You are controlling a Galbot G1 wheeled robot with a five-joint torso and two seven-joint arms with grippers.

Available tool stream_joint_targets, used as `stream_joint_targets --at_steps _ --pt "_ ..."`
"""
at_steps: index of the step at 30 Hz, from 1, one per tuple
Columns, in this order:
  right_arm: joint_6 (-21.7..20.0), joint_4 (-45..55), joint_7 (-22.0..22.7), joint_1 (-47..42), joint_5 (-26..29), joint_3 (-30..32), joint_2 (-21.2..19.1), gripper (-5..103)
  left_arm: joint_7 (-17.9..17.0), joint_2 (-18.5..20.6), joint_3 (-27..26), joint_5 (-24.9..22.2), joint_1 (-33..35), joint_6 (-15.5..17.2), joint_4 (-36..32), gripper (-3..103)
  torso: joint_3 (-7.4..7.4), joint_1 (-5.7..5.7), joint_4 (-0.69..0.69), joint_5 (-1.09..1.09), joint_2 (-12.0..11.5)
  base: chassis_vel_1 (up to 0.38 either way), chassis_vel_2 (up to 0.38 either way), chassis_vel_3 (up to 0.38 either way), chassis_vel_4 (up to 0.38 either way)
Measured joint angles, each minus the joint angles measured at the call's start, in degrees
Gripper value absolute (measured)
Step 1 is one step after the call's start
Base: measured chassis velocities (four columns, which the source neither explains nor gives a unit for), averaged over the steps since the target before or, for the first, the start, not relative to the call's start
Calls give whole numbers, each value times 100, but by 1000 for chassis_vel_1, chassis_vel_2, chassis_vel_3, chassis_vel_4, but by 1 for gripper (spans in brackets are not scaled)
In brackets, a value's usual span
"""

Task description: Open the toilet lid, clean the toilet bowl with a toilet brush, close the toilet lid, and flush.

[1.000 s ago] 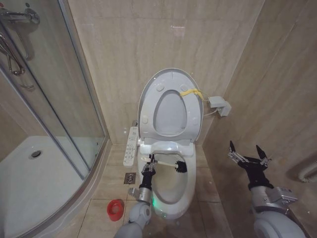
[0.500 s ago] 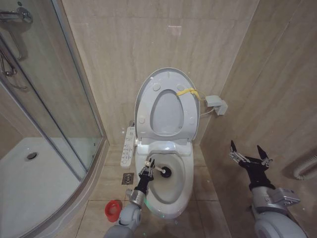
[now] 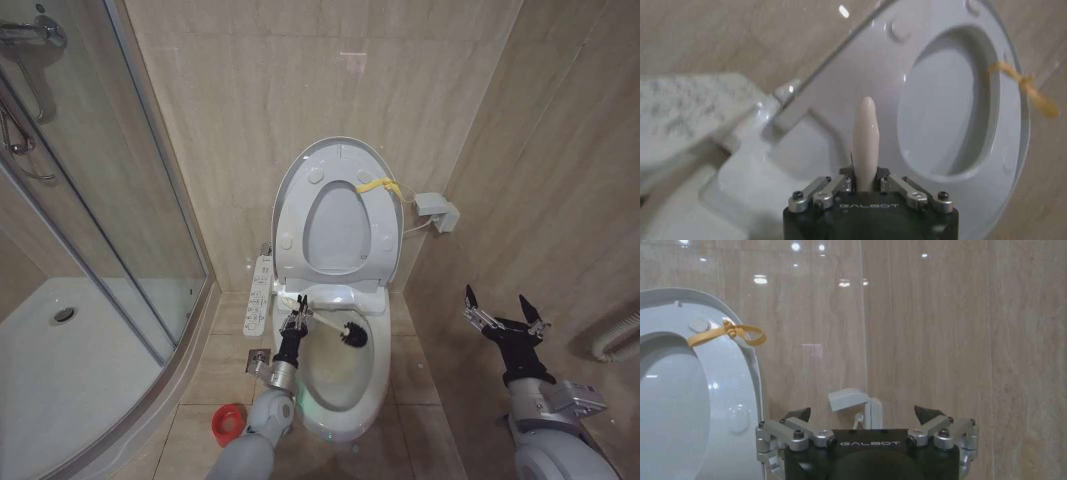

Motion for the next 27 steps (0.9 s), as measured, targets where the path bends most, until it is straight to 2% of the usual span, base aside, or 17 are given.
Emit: stream_joint_targets --at_steps 5,7,11,12,15,16,17,19,20,22,23,24,25,26,27 --pt "2 29 1 -28 6 27 -13 100 214 -38 76 381 49 -75 440 18 1 0 2 -1 0 0 0 0 0" --pt "2 36 1 -35 8 45 -14 100 217 -5 80 470 78 -77 451 18 0 0 2 -2 1 0 0 0 0" --pt "6 39 0 -37 37 103 -13 100 81 271 116 1080 207 -57 254 18 0 -1 -1 -1 1 0 0 0 0" --pt "6 39 0 -37 37 103 -13 100 81 271 116 1080 207 -57 254 18 0 -1 -1 -1 1 0 0 0 0" --pt "6 49 -1 -23 39 86 9 100 -69 384 55 1744 219 -64 101 18 0 -1 -2 -2 1 0 0 0 0" --pt "6 70 -1 -17 40 73 16 100 -125 399 -27 2209 197 -77 75 18 0 -1 -1 -1 1 0 0 0 0" --pt "6 70 -1 -17 40 73 16 100 -125 399 -27 2209 197 -77 75 18 0 -1 -1 -1 1 0 0 0 0" --pt "0 101 2 -15 41 67 18 100 -238 406 -106 2824 152 -58 59 18 0 -1 -1 -1 1 0 0 0 0" --pt "-3 118 2 -21 41 69 18 100 -263 414 -126 2989 130 -32 50 18 0 -1 -1 -1 1 0 0 0 0" --pt "-5 126 4 -30 41 74 17 100 -246 435 -122 3015 111 -10 28 18 0 0 -1 -2 1 0 0 0 0" --pt "-7 139 5 -48 41 80 22 100 -161 476 -79 2800 98 31 -36 18 0 0 0 0 1 0 0 0 0" --pt "-7 146 6 -64 40 84 31 100 -68 517 -11 2414 97 97 -132 18 0 0 2 0 1 0 0 0 0" --pt "-6 154 6 -86 33 88 47 100 -16 560 125 1786 103 206 -279 18 0 0 1 1 1 0 0 0 0" --pt "-6 154 6 -86 33 88 47 100 -16 560 125 1786 103 206 -279 18 0 0 1 1 1 0 0 0 0" --pt "-4 160 6 -103 27 90 60 100 -30 569 241 1071 123 373 -454 18 0 0 0 -1 1 0 0 0 0"
